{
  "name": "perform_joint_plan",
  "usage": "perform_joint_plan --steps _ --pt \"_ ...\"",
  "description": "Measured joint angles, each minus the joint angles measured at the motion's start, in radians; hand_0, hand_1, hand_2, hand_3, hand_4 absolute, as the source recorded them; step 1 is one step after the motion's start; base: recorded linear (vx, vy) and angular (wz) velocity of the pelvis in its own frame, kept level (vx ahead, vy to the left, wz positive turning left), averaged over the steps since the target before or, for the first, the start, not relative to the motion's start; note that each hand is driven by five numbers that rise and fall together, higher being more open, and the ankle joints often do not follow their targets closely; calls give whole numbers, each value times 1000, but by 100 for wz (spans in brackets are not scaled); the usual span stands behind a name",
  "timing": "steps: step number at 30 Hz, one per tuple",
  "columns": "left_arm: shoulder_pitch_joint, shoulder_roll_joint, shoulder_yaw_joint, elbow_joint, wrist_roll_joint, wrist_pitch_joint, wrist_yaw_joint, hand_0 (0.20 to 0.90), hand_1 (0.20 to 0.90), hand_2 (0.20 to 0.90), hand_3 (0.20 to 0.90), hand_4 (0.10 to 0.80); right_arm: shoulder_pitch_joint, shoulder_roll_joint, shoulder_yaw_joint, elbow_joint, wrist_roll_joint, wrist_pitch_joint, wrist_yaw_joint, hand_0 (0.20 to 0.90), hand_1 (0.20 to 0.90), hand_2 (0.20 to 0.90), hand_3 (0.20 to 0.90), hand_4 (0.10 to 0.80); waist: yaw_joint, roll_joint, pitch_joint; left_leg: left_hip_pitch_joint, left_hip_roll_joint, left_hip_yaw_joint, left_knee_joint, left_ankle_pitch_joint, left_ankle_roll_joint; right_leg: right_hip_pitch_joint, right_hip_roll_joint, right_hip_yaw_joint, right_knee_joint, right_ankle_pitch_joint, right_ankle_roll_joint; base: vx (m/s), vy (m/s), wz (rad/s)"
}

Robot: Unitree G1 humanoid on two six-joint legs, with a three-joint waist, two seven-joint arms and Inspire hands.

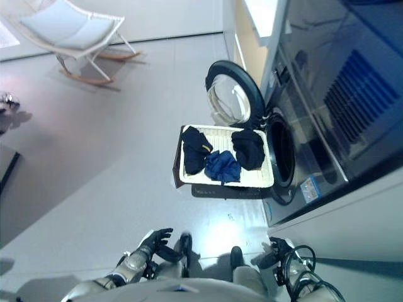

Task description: Pick up the clothes and place them into the washing machine

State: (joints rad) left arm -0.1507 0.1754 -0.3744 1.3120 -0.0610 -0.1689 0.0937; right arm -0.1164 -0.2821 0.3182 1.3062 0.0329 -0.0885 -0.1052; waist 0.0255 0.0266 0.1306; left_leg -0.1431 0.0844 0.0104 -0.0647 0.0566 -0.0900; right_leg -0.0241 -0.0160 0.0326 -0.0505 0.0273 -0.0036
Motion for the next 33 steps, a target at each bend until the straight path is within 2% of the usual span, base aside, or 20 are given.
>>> perform_joint_plan --steps 1,2,3,4,5,6,8,9,10,11,13,14,15,16,17,20,21,24,28,33 --pt "4 9 1 -1 2 4 0 900 900 900 900 800 -3 10 0 4 4 -1 1 900 900 900 900 800 1 -8 -3 25 -11 28 6 16 9 18 -16 20 -4 -14 16 393 210 -65" --pt "19 19 5 -2 3 9 -2 900 900 900 900 800 14 20 0 10 5 0 2 900 900 900 900 800 2 -16 -11 50 -21 61 5 24 21 36 -33 20 3 -24 25 323 190 -73" --pt "32 28 16 -2 3 10 -2 900 900 900 900 800 27 27 -5 8 10 -2 2 900 900 900 900 800 4 -22 -17 70 -31 78 15 38 42 41 -48 10 34 -41 45 202 120 -71" --pt "39 36 21 -4 3 11 -1 900 900 900 900 800 34 33 -17 2 21 -5 2 900 900 900 900 800 1 -27 -20 82 -41 91 28 50 67 37 -61 5 83 -69 74 221 139 -51" --pt "52 44 21 -3 3 13 -2 900 900 900 900 800 49 35 -26 2 26 -8 2 900 900 900 900 800 -8 -32 -39 90 -52 95 23 42 76 20 -78 6 123 -93 84 146 152 -32" --pt "44 51 16 -3 4 13 -2 900 900 900 900 800 50 32 -37 -1 26 -13 3 900 900 900 900 800 -12 -36 -47 105 -65 82 6 37 85 -8 -78 12 180 -109 99 127 204 -21" --pt "32 53 -10 -1 5 15 -3 900 900 900 900 800 24 12 -42 -17 29 -13 -2 900 900 900 900 800 -22 -12 -39 114 -68 85 -2 41 101 -112 -74 15 393 -125 128 22 149 -12" --pt "32 59 -28 -5 4 12 -2 900 900 900 900 800 6 -7 -24 -37 21 -14 -2 900 900 900 900 800 -30 -8 -35 115 -68 76 -2 34 113 -196 -74 12 537 -136 133 142 72 8" --pt "24 65 -41 -5 3 12 -4 900 900 900 900 800 -4 -9 -16 -55 19 -13 -2 900 900 900 900 800 -37 -10 -35 125 -72 71 -15 34 117 -238 -80 11 593 -140 131 204 -7 11" --pt "21 70 -54 -6 3 12 -1 900 900 900 900 800 -10 -10 3 -77 11 -10 -3 900 900 900 900 800 -36 -11 -36 140 -73 73 -23 33 118 -250 -79 -17 571 -147 116 157 -30 20" --pt "31 79 -52 -12 2 11 0 900 900 900 900 800 -3 -7 38 -112 -26 -12 -4 900 900 900 900 800 -33 -21 -37 151 -75 65 -23 31 107 -220 -86 -90 391 -131 104 178 -125 24" --pt "33 86 -53 -24 2 11 1 900 900 900 900 800 -3 -2 55 -142 -42 -6 4 900 900 900 900 800 -24 -30 -37 152 -76 61 -23 25 100 -213 -100 -124 317 -124 94 184 -171 31" --pt "41 87 -49 -36 2 11 1 900 900 900 900 800 1 -5 89 -182 -73 2 12 900 900 900 900 800 -19 -33 -35 150 -78 41 -23 21 92 -179 -99 -150 222 -90 91 54 -83 64" --pt "51 91 -49 -41 3 11 -1 900 900 900 900 800 14 -5 106 -212 -91 -1 15 900 900 900 900 800 -34 -33 -35 152 -79 3 -22 24 80 -141 -86 -112 167 -12 80 69 -75 79" --pt "51 79 -48 -47 2 8 0 900 900 900 900 800 21 -12 113 -222 -106 -2 22 900 900 900 900 800 -27 -22 -37 158 -70 -3 -22 24 72 -113 -73 -123 134 2 45 72 -77 59" --pt "103 71 -22 -68 1 -10 0 900 900 900 900 800 22 -29 129 -328 -139 3 37 900 900 900 900 800 17 -6 -35 170 -31 23 -14 6 46 -68 -32 -131 71 20 20 140 -104 1" --pt "98 69 -2 -74 2 -11 -1 900 900 900 900 800 32 -45 133 -381 -156 1 49 900 900 900 900 800 13 -9 -34 173 -32 20 -9 4 44 -49 -26 -139 50 25 13 126 -69 28" --pt "113 69 18 -61 3 -10 -2 900 900 900 900 800 20 -90 130 -458 -175 -6 58 900 900 900 900 800 13 -10 -35 185 -18 10 -9 -8 26 -8 -13 -163 9 22 16 109 -50 23" --pt "127 69 38 -64 3 -11 -1 900 900 900 900 800 5 -125 130 -506 -174 -10 67 900 900 900 900 800 23 -12 -38 197 -16 -15 -15 -8 25 31 -13 -188 -27 27 14 81 -31 17" --pt "133 69 49 -71 3 -10 -1 900 900 900 900 800 -9 -124 134 -520 -170 -11 71 900 900 900 900 800 33 -10 -40 199 -21 -44 -23 -8 25 50 -19 -216 -40 29 15 40 -12 18"
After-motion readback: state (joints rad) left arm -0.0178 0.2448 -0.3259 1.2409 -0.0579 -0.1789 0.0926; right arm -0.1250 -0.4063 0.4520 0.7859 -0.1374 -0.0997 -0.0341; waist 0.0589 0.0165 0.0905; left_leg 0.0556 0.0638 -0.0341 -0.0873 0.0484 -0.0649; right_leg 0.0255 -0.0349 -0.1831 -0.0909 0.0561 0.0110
